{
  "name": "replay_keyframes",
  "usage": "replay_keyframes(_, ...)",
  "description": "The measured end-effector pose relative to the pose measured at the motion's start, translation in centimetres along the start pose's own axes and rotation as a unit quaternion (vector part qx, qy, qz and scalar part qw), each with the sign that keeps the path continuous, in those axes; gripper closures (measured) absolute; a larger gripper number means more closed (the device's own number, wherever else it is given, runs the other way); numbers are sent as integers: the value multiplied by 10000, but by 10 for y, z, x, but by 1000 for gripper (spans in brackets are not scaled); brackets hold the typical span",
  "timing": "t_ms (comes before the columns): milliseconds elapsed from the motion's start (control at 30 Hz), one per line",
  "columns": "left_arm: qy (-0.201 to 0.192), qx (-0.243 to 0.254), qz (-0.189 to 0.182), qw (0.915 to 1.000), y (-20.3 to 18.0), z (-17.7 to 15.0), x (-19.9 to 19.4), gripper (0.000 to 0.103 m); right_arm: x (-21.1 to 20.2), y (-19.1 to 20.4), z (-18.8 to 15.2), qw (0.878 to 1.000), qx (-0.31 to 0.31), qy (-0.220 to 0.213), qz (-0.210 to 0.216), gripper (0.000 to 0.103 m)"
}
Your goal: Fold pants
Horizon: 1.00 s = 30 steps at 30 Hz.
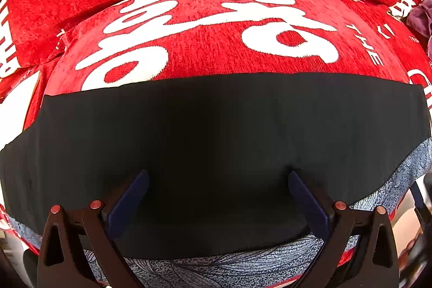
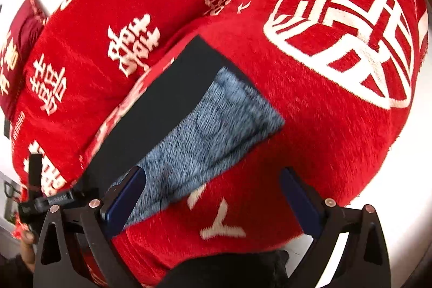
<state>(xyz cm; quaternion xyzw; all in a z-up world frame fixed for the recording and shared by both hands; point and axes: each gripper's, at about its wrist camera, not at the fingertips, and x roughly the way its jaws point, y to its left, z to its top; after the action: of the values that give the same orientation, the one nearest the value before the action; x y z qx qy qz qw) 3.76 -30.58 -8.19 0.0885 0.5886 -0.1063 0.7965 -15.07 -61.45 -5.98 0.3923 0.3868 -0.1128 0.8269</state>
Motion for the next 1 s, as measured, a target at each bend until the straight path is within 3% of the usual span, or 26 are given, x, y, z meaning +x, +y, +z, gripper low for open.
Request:
replay_keyframes(167,-46,-21,29,10000,0,-1,-1,0,2,-17,21,9976,285,-437,463,3)
replay_keyframes(300,-30,-57,31,10000,0,-1,0,0,14,-13,33,9939,391,-494,904,8)
replay_keyframes(367,5,-84,-8,10000,2,-1,0,0,19,-12,33,9906,418,-351,1253,33)
replay_keyframes(400,27,-99,-32,9999,2,-1,0,0,25,-12,32,9876,448,-142,1497,60)
replay_keyframes(433,48,-117,-51,9999,3,0,0,0,28,-11,30,9866,438,-52,1569,62)
replay_keyframes(533,76,-149,-62,9998,4,0,0,0,31,-10,23,9879,376,81,1505,62)
replay_keyframes(600,65,-154,-56,9998,4,0,0,0,31,-16,21,9835,568,104,1713,61)
replay_keyframes(733,11,-160,-42,9999,3,0,0,0,37,-13,25,9804,543,114,1889,41)
replay_keyframes(867,14,-137,-73,9999,4,-1,0,0,40,-3,42,9855,479,-36,1630,39)
replay_keyframes(900,3,-138,-62,9999,4,-1,0,0,38,2,43,9869,349,-27,1577,42)
replay_keyframes(933,-8,-137,-44,9999,3,-1,0,0,35,5,43,9886,200,-52,1495,64)
replay_keyframes(967,-11,-131,-29,9999,3,-2,0,0,31,14,43,9938,-86,-41,1109,80)
replay_keyframes(1000,8,-135,-33,9999,3,-1,0,0,30,15,43,9956,-155,13,922,87)
